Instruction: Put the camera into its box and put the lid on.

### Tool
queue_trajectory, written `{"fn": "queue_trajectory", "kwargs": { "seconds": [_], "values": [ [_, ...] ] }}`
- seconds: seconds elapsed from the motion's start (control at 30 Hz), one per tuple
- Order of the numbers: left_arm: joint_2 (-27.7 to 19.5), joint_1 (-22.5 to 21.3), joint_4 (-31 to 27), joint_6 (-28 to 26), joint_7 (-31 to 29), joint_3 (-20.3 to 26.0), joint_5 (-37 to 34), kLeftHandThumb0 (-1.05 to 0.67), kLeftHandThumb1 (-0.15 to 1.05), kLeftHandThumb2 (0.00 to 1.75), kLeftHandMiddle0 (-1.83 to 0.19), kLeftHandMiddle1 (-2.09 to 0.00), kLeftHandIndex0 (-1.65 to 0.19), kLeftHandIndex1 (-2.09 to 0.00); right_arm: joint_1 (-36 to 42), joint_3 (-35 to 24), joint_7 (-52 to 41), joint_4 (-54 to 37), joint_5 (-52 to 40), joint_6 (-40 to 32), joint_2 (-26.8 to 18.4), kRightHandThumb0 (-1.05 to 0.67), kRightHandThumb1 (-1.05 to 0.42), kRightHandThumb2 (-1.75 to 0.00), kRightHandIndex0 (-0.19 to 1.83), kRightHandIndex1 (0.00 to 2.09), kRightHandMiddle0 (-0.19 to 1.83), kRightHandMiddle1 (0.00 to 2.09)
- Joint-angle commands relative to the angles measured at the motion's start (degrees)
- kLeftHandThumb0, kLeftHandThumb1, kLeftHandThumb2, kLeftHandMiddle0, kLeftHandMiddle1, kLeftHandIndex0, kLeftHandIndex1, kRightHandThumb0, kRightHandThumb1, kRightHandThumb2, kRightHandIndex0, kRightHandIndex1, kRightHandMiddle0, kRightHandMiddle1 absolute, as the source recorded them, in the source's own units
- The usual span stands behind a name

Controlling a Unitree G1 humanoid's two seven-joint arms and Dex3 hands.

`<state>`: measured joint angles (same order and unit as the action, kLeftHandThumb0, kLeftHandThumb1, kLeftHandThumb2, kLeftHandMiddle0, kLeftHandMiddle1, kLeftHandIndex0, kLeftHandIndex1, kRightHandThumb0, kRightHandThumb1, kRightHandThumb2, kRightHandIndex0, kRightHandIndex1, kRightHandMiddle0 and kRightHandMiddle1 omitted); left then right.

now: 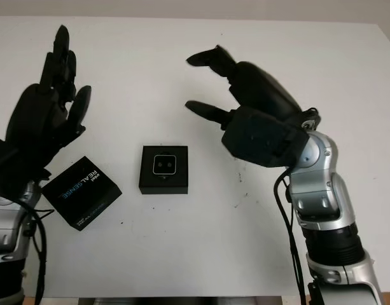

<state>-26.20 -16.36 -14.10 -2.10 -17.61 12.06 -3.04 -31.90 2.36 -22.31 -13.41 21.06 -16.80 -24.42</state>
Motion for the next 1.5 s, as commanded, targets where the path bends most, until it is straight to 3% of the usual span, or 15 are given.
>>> {"fn": "queue_trajectory", "kwargs": {
  "seconds": [0.0,0.17,0.33,0.37,0.57,0.73,1.0,1.47],
  "values": [
    [-4.7,1.18,-2.74,0.34,-4.02,2.21,-1.83,-0.95,1.05,0.44,0.19,0.0,0.19,0.0,0.3,-1.4,1.02,-0.69,-1.51,-0.54,0.66,-0.8,-1.05,-0.54,0.25,0.09,0.0,0.63],
    [-19.66,-0.1,-2.7,-3.24,-21.24,5.84,-8.5,-1.0,1.0,0.12,0.19,-0.03,0.19,-0.01,0.57,-4.04,1.42,2.76,-7.7,1.36,1.08,-0.76,-1.05,-0.58,0.26,0.09,-0.02,0.65],
    [-32.01,-1.83,-2.83,-6.09,-33.11,5.25,-9.25,-0.94,0.9,0.04,0.19,-0.01,0.19,-0.01,0.71,-6.14,3.24,4.71,-12.22,1.39,1.97,-0.75,-1.05,-0.55,0.26,0.09,-0.1,0.77],
    [-34.57,-2.08,-3.43,-6.34,-35.75,4.72,-9.02,-0.85,0.86,0.02,0.19,-0.01,0.19,0.0,0.82,-6.79,3.26,5.07,-13.5,1.36,2.11,-0.72,-1.05,-0.57,0.25,0.08,-0.13,0.8],
    [-44.82,-2.37,-9.74,-0.99,-41.15,1.96,0.22,-0.87,0.83,0.04,0.19,0.0,0.19,0.0,0.72,-9.85,4.08,6.36,-20.0,-1.47,3.12,-0.7,-1.05,-0.58,0.22,0.07,-0.19,0.86],
    [-47.11,-0.97,-13.13,4.63,-41.74,0.76,6.25,-0.76,0.7,0.02,0.19,0.0,0.19,0.0,0.56,-11.46,6.63,5.94,-22.63,-4.22,3.63,-0.7,-1.05,-0.59,0.22,0.07,-0.18,0.85],
    [-46.92,1.11,-13.76,11.54,-40.64,-1.22,15.43,-0.73,0.69,0.05,0.19,0.0,0.19,0.0,0.63,-12.48,8.72,5.7,-24.58,-5.15,3.43,-0.69,-1.05,-0.64,0.22,0.07,-0.18,0.85],
    [-42.1,5.23,-10.74,12.26,-36.57,-7.8,24.79,-0.7,0.71,0.05,0.19,-0.02,0.19,0.0,2.2,-13.06,11.05,3.78,-25.87,-5.96,2.96,-0.69,-1.05,-0.59,0.26,0.08,-0.17,0.95]
  ]
}}
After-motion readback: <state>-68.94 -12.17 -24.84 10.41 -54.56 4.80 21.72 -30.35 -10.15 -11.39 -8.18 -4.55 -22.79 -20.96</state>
